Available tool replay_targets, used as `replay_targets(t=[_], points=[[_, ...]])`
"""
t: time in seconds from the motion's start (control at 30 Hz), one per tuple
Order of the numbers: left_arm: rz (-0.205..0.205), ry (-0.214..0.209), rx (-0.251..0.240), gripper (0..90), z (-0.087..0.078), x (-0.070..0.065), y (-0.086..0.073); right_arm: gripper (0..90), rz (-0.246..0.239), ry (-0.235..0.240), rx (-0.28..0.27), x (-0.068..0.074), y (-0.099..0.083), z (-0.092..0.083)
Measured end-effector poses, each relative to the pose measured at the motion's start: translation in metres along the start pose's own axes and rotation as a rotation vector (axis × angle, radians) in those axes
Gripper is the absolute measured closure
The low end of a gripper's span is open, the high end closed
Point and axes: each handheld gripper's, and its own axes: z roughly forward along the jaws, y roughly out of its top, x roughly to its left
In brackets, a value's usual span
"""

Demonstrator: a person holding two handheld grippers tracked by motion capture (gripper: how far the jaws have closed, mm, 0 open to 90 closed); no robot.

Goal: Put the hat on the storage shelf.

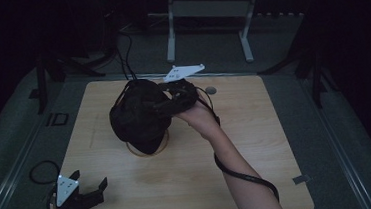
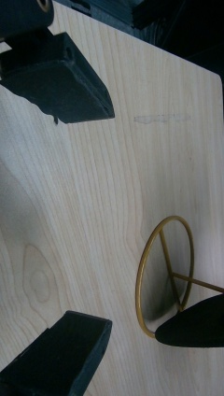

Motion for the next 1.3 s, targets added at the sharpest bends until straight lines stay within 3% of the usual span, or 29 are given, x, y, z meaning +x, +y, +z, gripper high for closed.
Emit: replay_targets(t=[0.23,0.37,0.6,0.73,0.93,1.3], points=[[-0.001,0.006,0.0,2.8,0.0,0.0,0.0,15.1,-0.048,-0.012,-0.003,0.002,-0.014,-0.012],[0.001,0.003,-0.001,2.8,0.0,0.001,0.0,14.0,-0.051,-0.011,-0.012,-0.002,-0.027,-0.017],[0.004,0.001,0.001,2.8,0.0,0.0,0.0,14.0,-0.078,-0.07,-0.009,-0.004,-0.049,-0.026],[0.001,0.003,-0.001,2.8,0.0,0.001,0.0,14.1,-0.06,-0.088,-0.036,-0.006,-0.062,-0.033],[0.001,0.006,0.0,2.8,0.0,0.001,0.0,14.1,-0.064,-0.088,0.001,-0.006,-0.083,-0.04],[0.003,0.01,-0.004,2.9,-0.001,0.001,-0.001,14.1,-0.055,-0.093,0.014,-0.004,-0.124,-0.062]])
